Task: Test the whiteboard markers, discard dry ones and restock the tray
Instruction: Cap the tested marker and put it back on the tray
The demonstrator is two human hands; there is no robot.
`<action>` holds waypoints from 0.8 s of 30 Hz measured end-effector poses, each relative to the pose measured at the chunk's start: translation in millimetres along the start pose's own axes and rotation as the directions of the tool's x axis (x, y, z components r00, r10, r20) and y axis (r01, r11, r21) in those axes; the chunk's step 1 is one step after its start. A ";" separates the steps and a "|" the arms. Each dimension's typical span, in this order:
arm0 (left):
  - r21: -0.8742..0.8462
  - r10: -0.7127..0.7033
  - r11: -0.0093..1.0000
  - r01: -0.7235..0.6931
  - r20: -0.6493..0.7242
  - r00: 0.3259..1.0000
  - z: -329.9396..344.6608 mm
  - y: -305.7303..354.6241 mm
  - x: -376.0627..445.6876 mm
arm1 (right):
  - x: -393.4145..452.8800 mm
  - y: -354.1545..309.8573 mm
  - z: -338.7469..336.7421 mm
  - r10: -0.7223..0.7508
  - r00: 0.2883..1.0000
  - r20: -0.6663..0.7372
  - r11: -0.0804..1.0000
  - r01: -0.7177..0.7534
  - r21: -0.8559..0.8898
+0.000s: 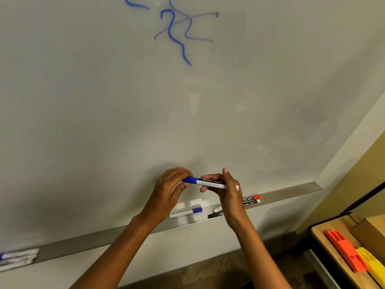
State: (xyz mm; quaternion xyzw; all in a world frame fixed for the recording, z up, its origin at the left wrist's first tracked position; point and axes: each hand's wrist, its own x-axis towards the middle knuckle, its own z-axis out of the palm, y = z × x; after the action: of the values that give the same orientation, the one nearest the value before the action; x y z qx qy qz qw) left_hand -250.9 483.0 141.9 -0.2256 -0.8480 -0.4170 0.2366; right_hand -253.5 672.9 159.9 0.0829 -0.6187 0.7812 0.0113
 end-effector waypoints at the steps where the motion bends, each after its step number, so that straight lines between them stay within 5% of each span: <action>1: -0.017 -0.056 0.998 0.057 0.047 0.997 -0.3 2.5 -5.6 | 0.2 4.1 -1.1 0.040 0.999 0.017 0.999 -0.040 0.022; 4: -0.043 -0.216 0.974 0.224 0.144 0.966 -1.0 9.7 -22.1 | 1.2 22.9 1.8 0.186 0.980 0.070 0.977 -0.192 0.096; 9: -0.170 -0.414 0.888 0.428 0.115 0.903 -3.2 11.2 -50.6 | -4.1 61.4 26.8 0.348 0.916 0.197 0.902 -0.385 0.197; 16: -0.206 -0.565 0.802 0.561 0.042 0.824 -32.1 -3.5 -91.0 | -14.9 104.7 75.6 0.427 0.853 0.301 0.827 -0.503 0.253; 24: -0.210 -0.649 0.735 0.645 0.056 0.758 -76.5 -51.0 -144.8 | -31.2 141.9 136.2 0.542 0.769 0.339 0.794 -0.601 0.093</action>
State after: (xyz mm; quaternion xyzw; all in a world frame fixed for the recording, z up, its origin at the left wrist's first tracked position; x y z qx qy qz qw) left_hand -150.3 365.8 67.2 0.0630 -0.8203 -0.5653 0.0597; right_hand -224.1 510.5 48.6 0.0063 -0.5287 0.7826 -0.3285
